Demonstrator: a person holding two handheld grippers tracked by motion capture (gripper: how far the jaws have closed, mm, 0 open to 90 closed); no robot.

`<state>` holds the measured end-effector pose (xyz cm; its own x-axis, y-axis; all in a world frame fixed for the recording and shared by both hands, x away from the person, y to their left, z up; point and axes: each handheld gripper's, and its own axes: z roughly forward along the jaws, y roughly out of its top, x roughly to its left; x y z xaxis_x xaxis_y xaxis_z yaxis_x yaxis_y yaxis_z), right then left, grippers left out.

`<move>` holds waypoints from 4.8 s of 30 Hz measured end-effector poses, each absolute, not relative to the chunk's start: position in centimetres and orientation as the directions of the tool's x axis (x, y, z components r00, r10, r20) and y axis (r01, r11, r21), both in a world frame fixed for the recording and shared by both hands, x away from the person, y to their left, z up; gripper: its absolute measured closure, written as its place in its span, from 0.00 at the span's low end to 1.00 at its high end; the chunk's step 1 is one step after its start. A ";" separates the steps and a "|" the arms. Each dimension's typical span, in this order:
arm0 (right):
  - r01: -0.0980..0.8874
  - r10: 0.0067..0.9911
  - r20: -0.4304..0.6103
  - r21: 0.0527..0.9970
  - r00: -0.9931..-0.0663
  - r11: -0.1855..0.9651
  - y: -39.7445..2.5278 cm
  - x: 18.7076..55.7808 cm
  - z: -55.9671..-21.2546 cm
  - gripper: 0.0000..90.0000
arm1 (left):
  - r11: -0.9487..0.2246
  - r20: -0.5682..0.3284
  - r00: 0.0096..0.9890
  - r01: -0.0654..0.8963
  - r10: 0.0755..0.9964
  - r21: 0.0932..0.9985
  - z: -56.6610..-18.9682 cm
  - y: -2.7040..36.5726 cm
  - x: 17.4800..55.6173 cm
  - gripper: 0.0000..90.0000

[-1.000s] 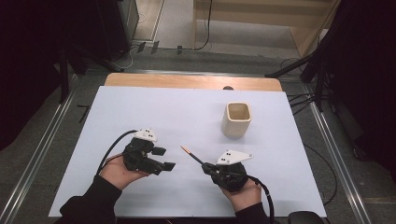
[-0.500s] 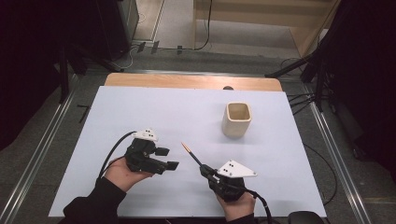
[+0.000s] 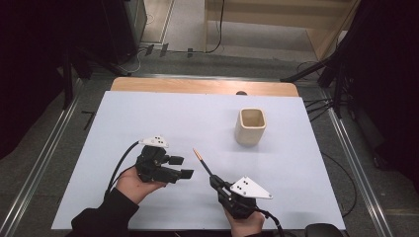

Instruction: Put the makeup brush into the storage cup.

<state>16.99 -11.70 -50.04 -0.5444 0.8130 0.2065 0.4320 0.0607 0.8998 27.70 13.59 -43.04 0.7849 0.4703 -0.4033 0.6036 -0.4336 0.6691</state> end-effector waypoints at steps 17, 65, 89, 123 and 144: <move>0.413 0.805 0.201 0.909 -0.558 0.060 -11.1 17.1 -49.8 0.95 | -0.301 -0.560 0.697 0.707 0.447 0.640 -43.4 13.0 28.3 0.52; 0.399 0.760 0.142 0.902 -0.634 0.164 -8.9 17.7 -49.1 0.78 | -0.269 -0.717 0.612 0.791 0.334 0.550 -44.6 12.5 29.7 0.93; 0.520 0.610 0.279 0.814 -0.742 0.260 -10.5 21.5 -47.5 0.41 | -0.326 -0.629 0.674 0.739 0.388 0.590 -43.5 14.0 30.2 0.93; 0.521 0.354 0.390 0.718 -0.850 0.461 -11.9 25.4 -46.8 0.36 | -0.476 -0.574 0.753 0.652 0.320 0.590 -43.4 14.0 30.6 0.93; 0.545 0.277 0.470 0.750 -0.838 0.376 -11.4 25.4 -47.4 0.43 | -0.538 -0.580 0.796 0.571 0.176 0.621 -43.5 13.1 30.8 0.93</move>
